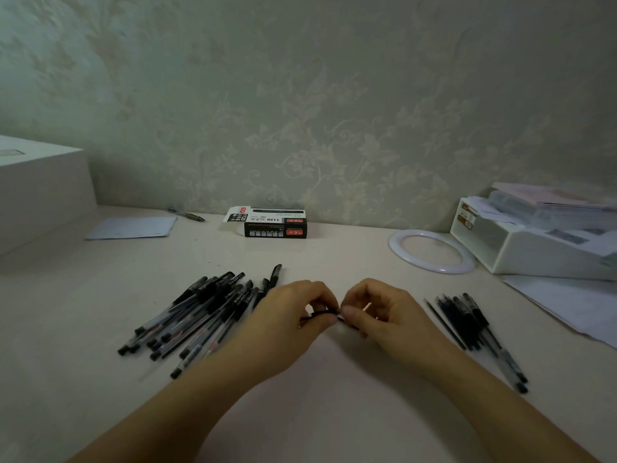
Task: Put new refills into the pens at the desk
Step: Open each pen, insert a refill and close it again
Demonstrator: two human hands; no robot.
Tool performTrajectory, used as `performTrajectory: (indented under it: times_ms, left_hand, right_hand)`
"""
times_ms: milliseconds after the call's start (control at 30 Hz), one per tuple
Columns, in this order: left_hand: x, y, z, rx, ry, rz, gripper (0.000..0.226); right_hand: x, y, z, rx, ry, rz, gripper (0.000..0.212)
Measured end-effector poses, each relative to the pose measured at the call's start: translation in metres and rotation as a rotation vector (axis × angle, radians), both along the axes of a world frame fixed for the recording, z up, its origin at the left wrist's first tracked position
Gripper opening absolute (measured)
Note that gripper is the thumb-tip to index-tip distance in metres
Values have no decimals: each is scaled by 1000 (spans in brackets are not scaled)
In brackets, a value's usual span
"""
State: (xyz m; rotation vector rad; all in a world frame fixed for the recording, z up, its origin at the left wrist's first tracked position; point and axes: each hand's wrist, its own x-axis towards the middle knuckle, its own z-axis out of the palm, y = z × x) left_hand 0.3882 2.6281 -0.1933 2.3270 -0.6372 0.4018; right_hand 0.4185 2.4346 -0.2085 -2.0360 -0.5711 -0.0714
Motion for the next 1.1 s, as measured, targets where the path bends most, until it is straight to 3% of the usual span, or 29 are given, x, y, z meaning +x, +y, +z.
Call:
performTrajectory:
  times_ms: [100,333,400,533,833,900,1000,1100]
  left_hand:
    - [0,-1,-1,0,7,-15,7]
    - [0,-2,-3,-1,3,-30,5]
    - [1,-1,-4,-22,8,-11,6]
    - [2,1,-4,-38,19,20,10]
    - [0,-1,-1,-4,14,-8,5]
    - [0,-1,-1,-4,16,0,7]
    - [0,0,-1,-27,31,8,9]
    - [0,0,-1,-34,48,-5,13]
  right_hand:
    - [0,-1,-1,-9,-11,16,11]
    - [-8,2,0,-74,-51,-7,44]
    - [-7,2,2,-51,-53,-10,39]
    - [-2,-3,2,-37,-30,-6,5]
    - [-5,0,2,-38,-36,2,41]
    - [-4,0,2,-14,-30,9,34]
    - [-2,-2,1,-39,-51,30,7]
    - [-2,-3,0,-47,-53,56,8]
